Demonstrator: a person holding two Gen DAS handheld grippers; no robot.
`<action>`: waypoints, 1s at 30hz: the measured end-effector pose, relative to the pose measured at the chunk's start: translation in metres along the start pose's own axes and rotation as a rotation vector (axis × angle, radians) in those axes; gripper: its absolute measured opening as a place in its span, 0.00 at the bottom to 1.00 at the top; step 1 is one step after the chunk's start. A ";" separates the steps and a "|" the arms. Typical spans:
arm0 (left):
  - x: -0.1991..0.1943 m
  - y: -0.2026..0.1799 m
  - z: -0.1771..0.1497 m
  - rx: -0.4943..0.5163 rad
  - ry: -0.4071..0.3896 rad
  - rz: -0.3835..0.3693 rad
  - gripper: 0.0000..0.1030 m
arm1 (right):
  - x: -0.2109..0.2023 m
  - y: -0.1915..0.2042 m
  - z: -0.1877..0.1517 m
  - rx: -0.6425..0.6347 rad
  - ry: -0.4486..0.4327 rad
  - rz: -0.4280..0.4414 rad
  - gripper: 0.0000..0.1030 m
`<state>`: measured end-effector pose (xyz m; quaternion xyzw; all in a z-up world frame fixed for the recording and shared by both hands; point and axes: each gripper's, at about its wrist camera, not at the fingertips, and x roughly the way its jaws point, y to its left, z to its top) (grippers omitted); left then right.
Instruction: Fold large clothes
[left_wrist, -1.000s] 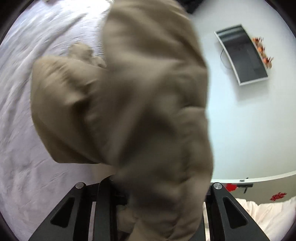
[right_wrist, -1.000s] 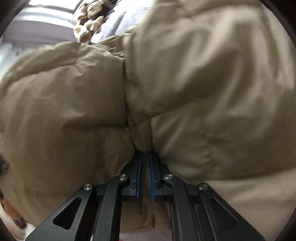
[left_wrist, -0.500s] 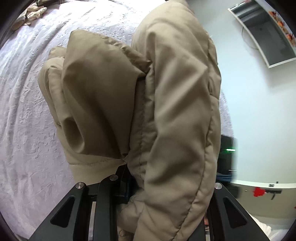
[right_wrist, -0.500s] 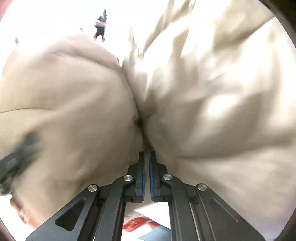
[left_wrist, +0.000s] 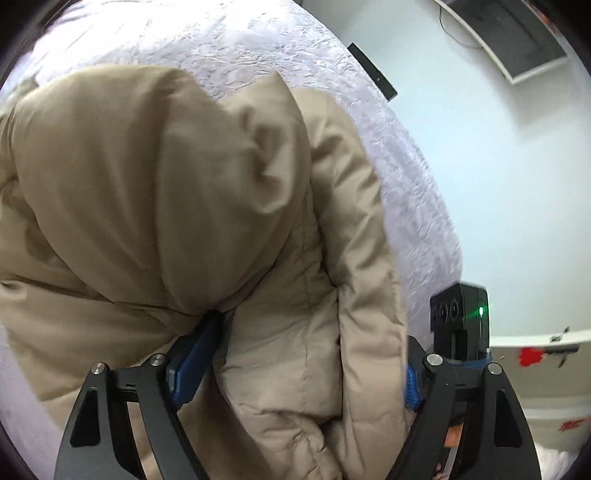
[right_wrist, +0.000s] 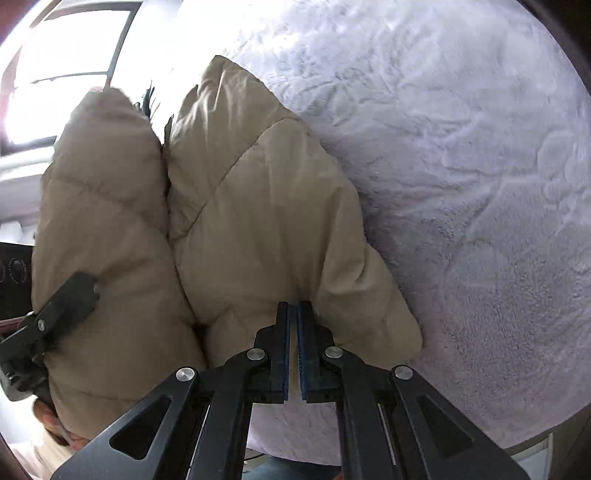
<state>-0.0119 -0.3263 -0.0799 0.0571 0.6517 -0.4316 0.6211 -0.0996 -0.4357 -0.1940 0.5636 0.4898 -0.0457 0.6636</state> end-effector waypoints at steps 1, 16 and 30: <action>0.000 0.000 0.001 -0.021 -0.001 -0.014 0.80 | -0.007 -0.006 -0.002 0.013 -0.004 0.014 0.06; -0.030 -0.012 0.002 0.134 -0.043 0.025 0.80 | -0.081 0.003 0.069 0.025 -0.095 0.367 0.54; -0.155 0.144 -0.038 -0.230 -0.347 0.287 0.80 | 0.009 0.019 0.101 -0.165 0.119 0.056 0.10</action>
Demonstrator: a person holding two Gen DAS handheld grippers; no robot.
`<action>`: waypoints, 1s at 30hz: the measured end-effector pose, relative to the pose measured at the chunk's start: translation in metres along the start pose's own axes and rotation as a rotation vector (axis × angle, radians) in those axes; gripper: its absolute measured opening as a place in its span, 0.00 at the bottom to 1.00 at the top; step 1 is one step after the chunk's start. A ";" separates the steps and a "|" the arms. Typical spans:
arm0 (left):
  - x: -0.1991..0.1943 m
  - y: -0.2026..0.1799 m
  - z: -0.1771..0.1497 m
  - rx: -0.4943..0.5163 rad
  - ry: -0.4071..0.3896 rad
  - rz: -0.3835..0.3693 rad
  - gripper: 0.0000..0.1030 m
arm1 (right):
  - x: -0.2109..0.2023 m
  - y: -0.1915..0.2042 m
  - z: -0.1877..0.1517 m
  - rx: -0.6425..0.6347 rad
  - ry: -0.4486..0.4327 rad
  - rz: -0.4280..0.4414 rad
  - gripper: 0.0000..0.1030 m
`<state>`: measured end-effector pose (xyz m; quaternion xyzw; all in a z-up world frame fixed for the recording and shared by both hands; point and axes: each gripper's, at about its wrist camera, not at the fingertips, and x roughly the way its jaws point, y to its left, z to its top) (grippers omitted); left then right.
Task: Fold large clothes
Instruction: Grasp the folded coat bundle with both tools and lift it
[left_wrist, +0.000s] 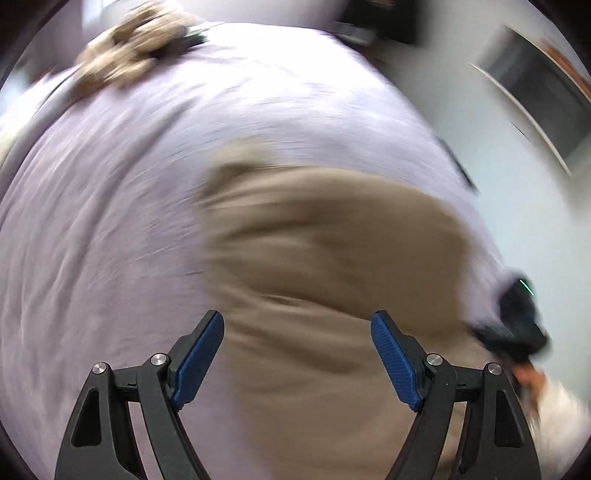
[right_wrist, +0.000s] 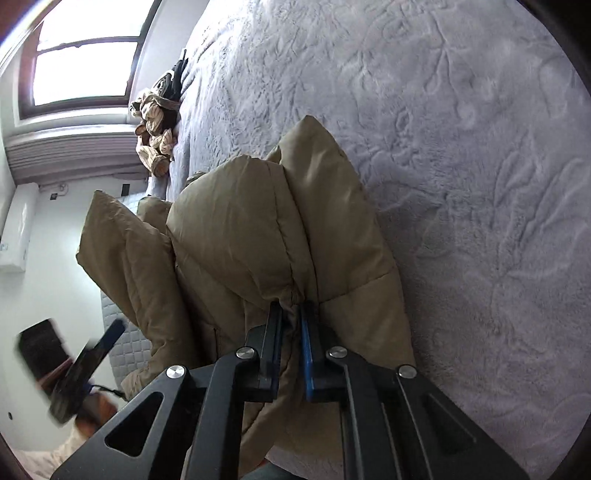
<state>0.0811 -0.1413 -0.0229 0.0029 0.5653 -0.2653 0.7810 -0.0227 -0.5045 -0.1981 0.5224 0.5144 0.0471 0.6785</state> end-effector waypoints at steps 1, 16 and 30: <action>0.017 0.020 0.001 -0.073 0.016 0.000 0.80 | 0.000 0.000 0.001 -0.003 0.004 0.000 0.10; 0.081 -0.039 0.003 -0.018 -0.002 -0.059 0.80 | 0.048 0.035 0.031 -0.236 0.105 -0.004 0.10; 0.084 -0.122 -0.015 0.226 -0.088 0.263 0.80 | 0.047 0.022 0.027 -0.178 0.092 -0.022 0.10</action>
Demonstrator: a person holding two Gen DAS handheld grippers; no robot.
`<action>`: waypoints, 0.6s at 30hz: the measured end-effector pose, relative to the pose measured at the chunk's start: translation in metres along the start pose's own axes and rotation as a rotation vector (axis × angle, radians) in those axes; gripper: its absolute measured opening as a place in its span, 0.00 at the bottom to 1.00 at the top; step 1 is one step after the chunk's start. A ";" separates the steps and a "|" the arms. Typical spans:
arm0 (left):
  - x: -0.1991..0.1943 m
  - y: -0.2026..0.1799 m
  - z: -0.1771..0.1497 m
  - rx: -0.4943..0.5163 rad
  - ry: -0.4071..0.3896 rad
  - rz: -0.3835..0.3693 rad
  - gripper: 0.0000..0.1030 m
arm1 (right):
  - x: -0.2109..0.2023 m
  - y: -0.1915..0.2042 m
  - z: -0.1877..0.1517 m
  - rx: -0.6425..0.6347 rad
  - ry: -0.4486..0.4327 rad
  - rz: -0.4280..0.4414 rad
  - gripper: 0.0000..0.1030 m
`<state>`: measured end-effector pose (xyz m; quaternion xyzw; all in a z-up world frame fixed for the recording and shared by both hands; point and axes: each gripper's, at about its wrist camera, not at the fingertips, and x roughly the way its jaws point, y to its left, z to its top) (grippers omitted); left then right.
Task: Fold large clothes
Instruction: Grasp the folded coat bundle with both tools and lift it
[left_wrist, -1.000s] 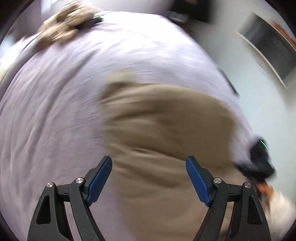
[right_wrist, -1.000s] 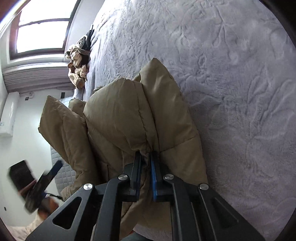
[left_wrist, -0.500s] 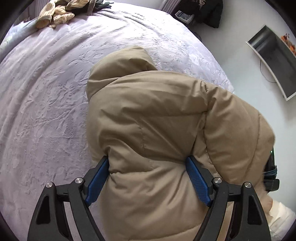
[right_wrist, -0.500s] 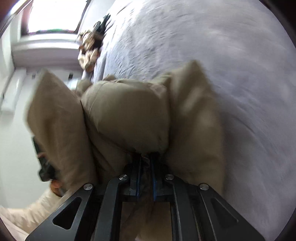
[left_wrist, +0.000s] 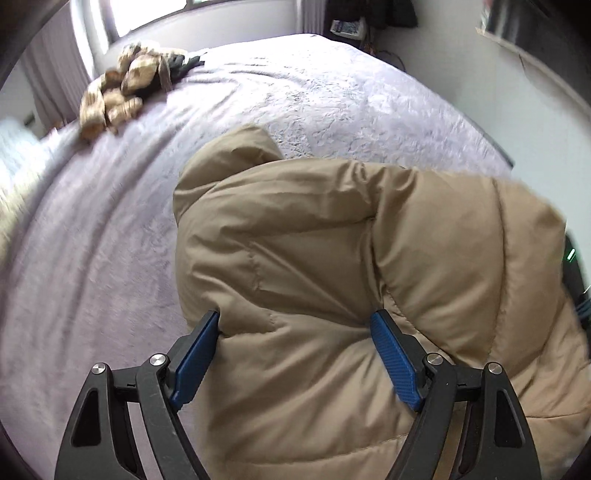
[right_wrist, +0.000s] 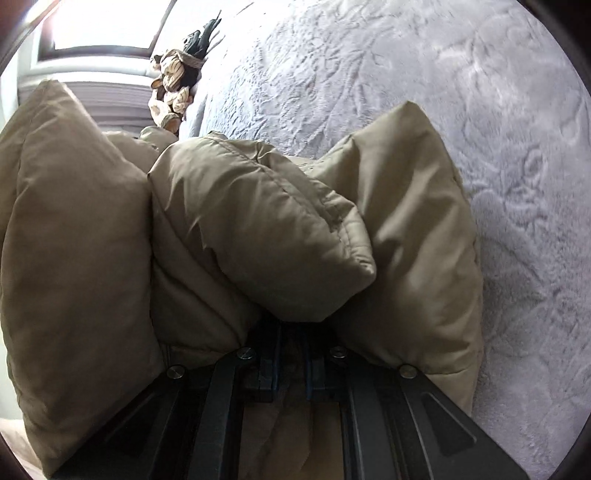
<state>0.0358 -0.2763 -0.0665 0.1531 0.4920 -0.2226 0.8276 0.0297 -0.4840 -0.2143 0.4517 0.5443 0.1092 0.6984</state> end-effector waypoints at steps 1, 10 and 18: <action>0.001 -0.004 -0.001 0.015 -0.004 0.017 0.80 | -0.001 -0.001 0.000 0.007 0.002 0.001 0.10; 0.003 -0.001 0.000 0.005 0.017 0.038 0.80 | -0.070 0.004 -0.014 0.035 -0.057 -0.115 0.55; 0.005 -0.004 -0.001 0.014 0.017 0.052 0.80 | -0.131 0.046 -0.032 0.005 -0.141 -0.006 0.55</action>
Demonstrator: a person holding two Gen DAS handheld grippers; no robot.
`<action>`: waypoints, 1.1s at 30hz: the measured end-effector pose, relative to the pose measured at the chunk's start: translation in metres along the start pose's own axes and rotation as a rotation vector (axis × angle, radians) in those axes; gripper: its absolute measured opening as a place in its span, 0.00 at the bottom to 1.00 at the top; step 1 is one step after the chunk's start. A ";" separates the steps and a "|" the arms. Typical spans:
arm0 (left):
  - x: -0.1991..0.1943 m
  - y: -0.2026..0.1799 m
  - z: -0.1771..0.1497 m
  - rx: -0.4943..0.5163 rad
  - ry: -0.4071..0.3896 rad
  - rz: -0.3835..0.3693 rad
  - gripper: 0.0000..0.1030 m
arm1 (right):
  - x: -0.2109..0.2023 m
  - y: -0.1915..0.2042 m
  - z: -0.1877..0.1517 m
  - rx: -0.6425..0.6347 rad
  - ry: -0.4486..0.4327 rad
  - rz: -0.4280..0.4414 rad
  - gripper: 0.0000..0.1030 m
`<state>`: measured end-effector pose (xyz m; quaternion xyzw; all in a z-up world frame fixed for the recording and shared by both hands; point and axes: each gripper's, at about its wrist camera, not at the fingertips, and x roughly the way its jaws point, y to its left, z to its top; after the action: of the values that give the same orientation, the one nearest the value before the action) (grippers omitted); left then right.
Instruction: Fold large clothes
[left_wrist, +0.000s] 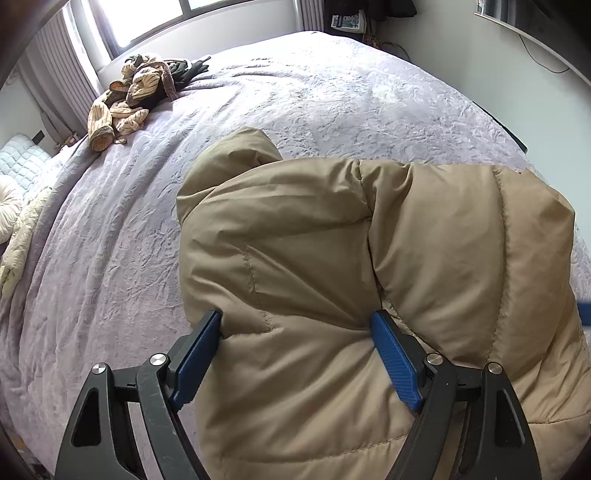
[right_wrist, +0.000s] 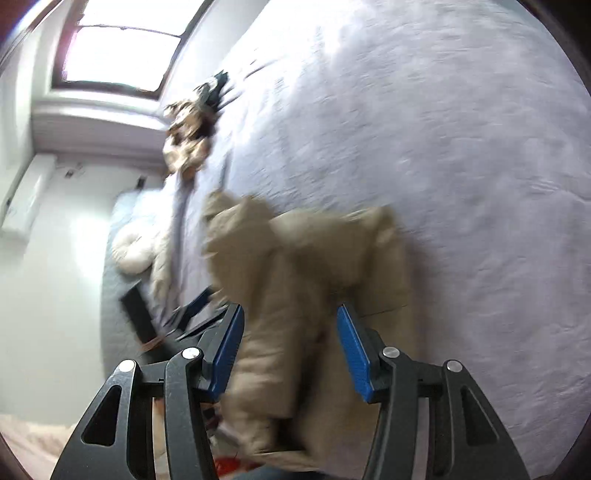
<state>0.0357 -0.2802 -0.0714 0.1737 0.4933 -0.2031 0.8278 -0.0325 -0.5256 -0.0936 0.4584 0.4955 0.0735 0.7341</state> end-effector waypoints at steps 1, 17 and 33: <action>0.000 0.000 0.001 0.001 0.003 0.001 0.80 | 0.008 0.005 -0.002 -0.008 0.023 -0.012 0.47; 0.012 -0.024 0.023 0.017 0.041 -0.130 0.80 | 0.046 -0.032 -0.037 -0.030 0.070 -0.171 0.26; 0.011 -0.023 0.023 0.000 0.050 -0.123 0.80 | 0.027 -0.051 -0.028 -0.041 0.085 -0.219 1.00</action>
<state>0.0458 -0.3131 -0.0732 0.1478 0.5237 -0.2492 0.8012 -0.0587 -0.5231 -0.1522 0.3829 0.5717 0.0225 0.7253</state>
